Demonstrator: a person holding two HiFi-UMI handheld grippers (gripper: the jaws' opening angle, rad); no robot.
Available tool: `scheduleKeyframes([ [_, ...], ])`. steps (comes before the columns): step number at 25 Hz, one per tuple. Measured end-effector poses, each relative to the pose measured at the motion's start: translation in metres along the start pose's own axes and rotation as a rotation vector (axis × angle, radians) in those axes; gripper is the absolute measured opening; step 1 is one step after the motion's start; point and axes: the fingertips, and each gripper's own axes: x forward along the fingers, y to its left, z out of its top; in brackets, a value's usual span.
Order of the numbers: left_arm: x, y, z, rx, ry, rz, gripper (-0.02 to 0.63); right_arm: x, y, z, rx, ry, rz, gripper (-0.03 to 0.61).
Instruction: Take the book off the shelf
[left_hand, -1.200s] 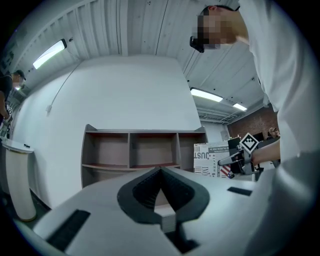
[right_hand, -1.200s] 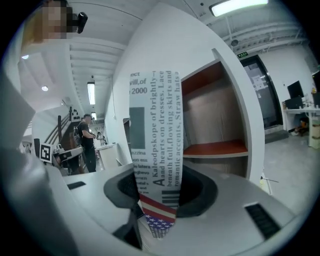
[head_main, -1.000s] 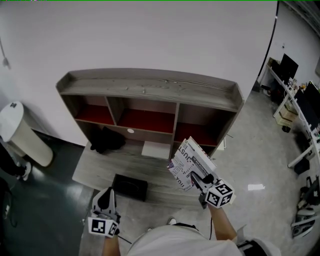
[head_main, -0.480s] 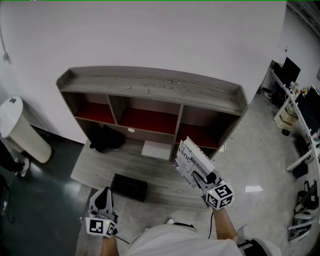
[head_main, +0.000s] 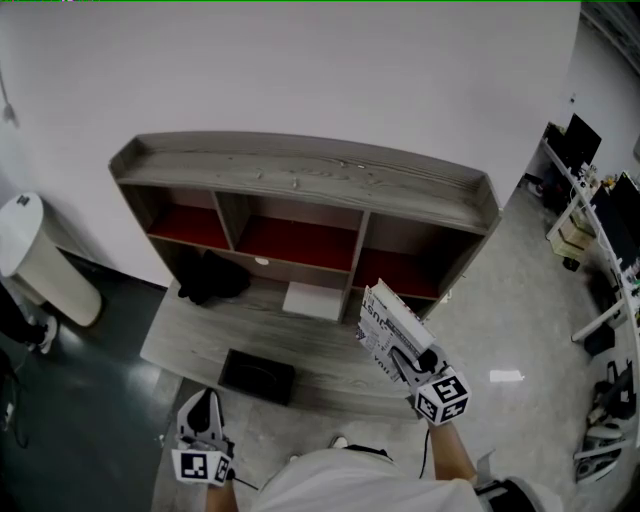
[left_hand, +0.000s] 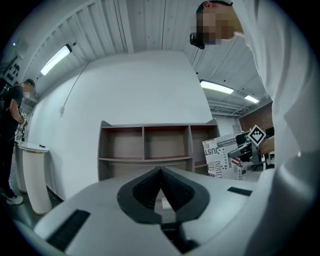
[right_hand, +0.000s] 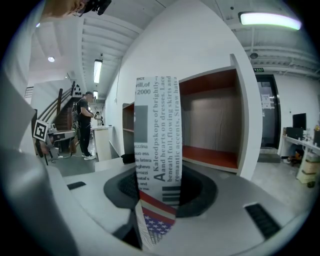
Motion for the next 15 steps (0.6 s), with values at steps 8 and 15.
scheduleKeyframes([
  [8, 0.002, 0.012, 0.014, 0.024, -0.032, 0.029, 0.017, 0.005, 0.012, 0.022, -0.002, -0.055, 0.026, 0.17],
  [15, -0.007, 0.015, 0.017, 0.03, -0.042, 0.047, 0.017, 0.009, 0.02, 0.036, 0.018, -0.103, 0.063, 0.17],
])
